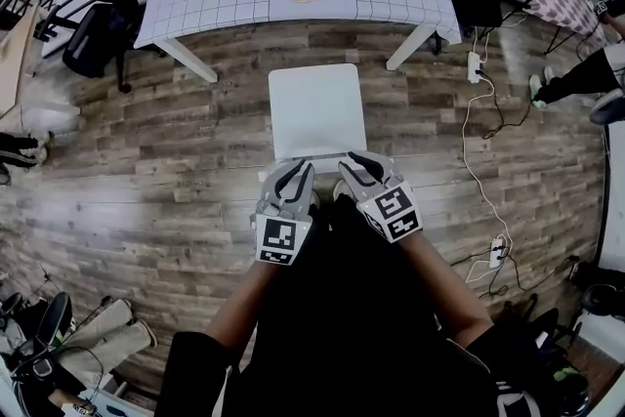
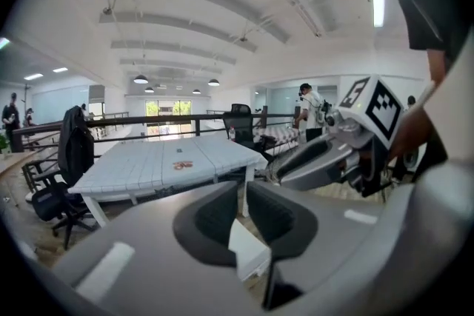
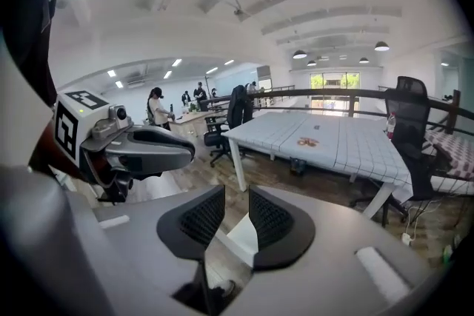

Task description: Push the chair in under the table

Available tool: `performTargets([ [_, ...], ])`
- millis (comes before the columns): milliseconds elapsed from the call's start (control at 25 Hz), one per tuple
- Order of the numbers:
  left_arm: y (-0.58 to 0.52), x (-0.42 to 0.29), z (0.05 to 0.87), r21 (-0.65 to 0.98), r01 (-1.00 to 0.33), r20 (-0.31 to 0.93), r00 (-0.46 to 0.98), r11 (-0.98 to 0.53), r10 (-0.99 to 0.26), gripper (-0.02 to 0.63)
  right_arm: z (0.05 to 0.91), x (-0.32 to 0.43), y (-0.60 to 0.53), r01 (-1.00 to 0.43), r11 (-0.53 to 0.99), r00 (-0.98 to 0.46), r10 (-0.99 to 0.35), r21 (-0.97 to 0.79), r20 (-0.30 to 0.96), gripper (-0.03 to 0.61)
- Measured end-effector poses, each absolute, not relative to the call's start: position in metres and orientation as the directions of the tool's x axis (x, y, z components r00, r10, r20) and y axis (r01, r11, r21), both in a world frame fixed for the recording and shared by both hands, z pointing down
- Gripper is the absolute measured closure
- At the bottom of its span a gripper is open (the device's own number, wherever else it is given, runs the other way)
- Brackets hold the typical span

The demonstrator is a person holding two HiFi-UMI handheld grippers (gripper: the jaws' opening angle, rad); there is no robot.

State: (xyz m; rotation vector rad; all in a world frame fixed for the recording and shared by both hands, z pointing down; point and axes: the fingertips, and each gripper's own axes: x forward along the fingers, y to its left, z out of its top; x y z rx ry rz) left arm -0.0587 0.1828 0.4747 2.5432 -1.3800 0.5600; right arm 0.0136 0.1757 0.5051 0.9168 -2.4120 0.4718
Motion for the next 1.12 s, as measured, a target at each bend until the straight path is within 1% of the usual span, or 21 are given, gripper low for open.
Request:
performTargets([
  [120,0.179,-0.048,0.498,0.032,-0.799,0.499,0.533,-0.6,-0.683,0.563,0.525,0.017,0.173,-0.642,0.756,-0.64,-0.438,-0.126,0.632,0.464],
  [160,0.178,-0.044,0.506,0.046,-0.785,0.528,0.544,-0.618,-0.652,0.551,0.53,0.019,0.17,-0.631,0.765,-0.639,-0.419,-0.128,0.645,0.459],
  [280,0.173,-0.031,0.524,0.088,-0.739,0.611,0.569,-0.668,-0.55,0.487,0.544,0.025,0.162,-0.602,0.781,-0.64,-0.348,-0.166,0.685,0.442],
  [400,0.184,-0.019,0.544,0.038,-0.681,0.643,0.577,-0.732,-0.504,0.462,0.57,0.03,0.174,-0.557,0.813,-0.629,-0.276,-0.173,0.727,0.411],
  [480,0.192,-0.012,0.559,-0.012,-0.626,0.657,0.583,-0.78,-0.478,0.46,0.586,0.031,0.182,-0.516,0.843,-0.612,-0.24,-0.15,0.753,0.41],
  [560,0.189,-0.011,0.568,-0.033,-0.579,0.691,0.576,-0.814,-0.438,0.451,0.595,0.031,0.177,-0.477,0.865,-0.611,-0.198,-0.157,0.767,0.407],
  [640,0.173,-0.01,0.568,-0.032,-0.538,0.735,0.559,-0.843,-0.384,0.442,0.595,0.032,0.161,-0.448,0.872,-0.621,-0.143,-0.199,0.771,0.385],
  [680,0.163,-0.01,0.566,-0.025,-0.515,0.76,0.547,-0.857,-0.351,0.437,0.593,0.033,0.15,-0.435,0.874,-0.622,-0.116,-0.218,0.774,0.372],
  [760,0.144,-0.012,0.564,0.013,-0.48,0.805,0.525,-0.877,-0.276,0.421,0.59,0.034,0.128,-0.407,0.882,-0.614,-0.071,-0.238,0.786,0.368],
  [800,0.138,-0.014,0.567,0.039,-0.472,0.82,0.518,-0.881,-0.242,0.4,0.592,0.034,0.121,-0.394,0.888,-0.605,-0.057,-0.237,0.794,0.367],
  [880,0.139,-0.019,0.584,0.065,-0.465,0.836,0.508,-0.883,-0.206,0.393,0.607,0.032,0.12,-0.359,0.914,-0.57,-0.055,-0.189,0.82,0.367],
  [1000,0.159,-0.023,0.618,0.053,-0.445,0.859,0.477,-0.894,-0.187,0.393,0.64,0.03,0.145,-0.25,0.966,-0.491,-0.068,-0.066,0.869,0.364],
  [1120,0.159,-0.019,0.627,0.086,-0.438,0.884,0.448,-0.895,-0.134,0.393,0.649,0.034,0.154,-0.147,0.989,-0.412,-0.032,-0.031,0.911,0.365],
])
